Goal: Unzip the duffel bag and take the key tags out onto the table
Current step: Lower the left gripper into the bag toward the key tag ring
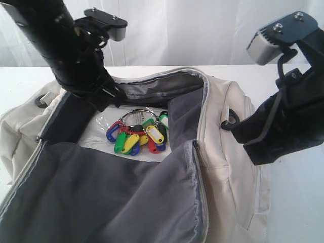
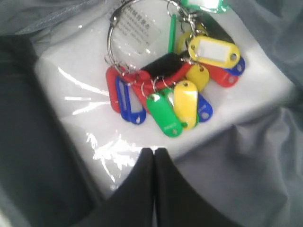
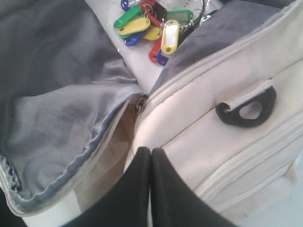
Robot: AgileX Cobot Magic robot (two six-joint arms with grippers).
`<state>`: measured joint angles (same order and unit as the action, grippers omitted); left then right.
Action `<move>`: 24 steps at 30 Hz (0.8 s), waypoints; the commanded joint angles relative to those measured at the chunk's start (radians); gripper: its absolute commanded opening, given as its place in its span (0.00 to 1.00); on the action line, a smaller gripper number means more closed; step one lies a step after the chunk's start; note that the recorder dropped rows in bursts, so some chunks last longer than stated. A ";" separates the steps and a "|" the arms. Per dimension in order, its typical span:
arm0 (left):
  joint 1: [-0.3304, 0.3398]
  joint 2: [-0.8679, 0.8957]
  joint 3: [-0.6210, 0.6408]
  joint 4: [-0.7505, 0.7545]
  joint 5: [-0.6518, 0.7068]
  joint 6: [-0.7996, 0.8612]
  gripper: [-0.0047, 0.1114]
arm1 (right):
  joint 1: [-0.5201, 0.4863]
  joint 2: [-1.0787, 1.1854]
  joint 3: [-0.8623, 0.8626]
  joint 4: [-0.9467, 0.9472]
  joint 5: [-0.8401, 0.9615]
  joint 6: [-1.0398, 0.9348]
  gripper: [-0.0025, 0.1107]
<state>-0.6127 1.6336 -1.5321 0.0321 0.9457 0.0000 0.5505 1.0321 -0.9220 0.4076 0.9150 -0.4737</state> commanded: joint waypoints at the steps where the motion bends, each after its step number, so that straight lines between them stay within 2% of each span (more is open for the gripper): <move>1: 0.032 0.115 -0.063 -0.071 -0.079 0.103 0.04 | 0.001 -0.003 0.004 -0.004 -0.006 0.007 0.02; 8: 0.042 0.213 -0.067 -0.021 -0.287 0.108 0.05 | 0.001 0.006 0.004 -0.002 -0.024 0.011 0.02; 10: 0.054 0.238 -0.069 -0.024 -0.301 0.105 0.12 | 0.001 0.012 0.004 -0.002 -0.024 0.019 0.02; 16: 0.091 0.296 -0.069 -0.024 -0.307 0.101 0.47 | 0.001 0.017 0.004 0.000 -0.021 0.035 0.02; 18: 0.091 0.310 -0.069 -0.024 -0.321 0.101 0.55 | 0.001 0.017 0.004 0.000 -0.023 0.035 0.02; 20: 0.091 0.323 -0.069 -0.032 -0.337 0.101 0.59 | 0.001 0.017 0.004 0.000 -0.025 0.035 0.02; 24: 0.091 0.347 -0.069 -0.032 -0.350 0.101 0.59 | 0.001 0.017 0.004 0.000 -0.032 0.035 0.02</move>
<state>-0.5237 1.9688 -1.5965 0.0128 0.5948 0.1065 0.5505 1.0488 -0.9220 0.4053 0.9011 -0.4442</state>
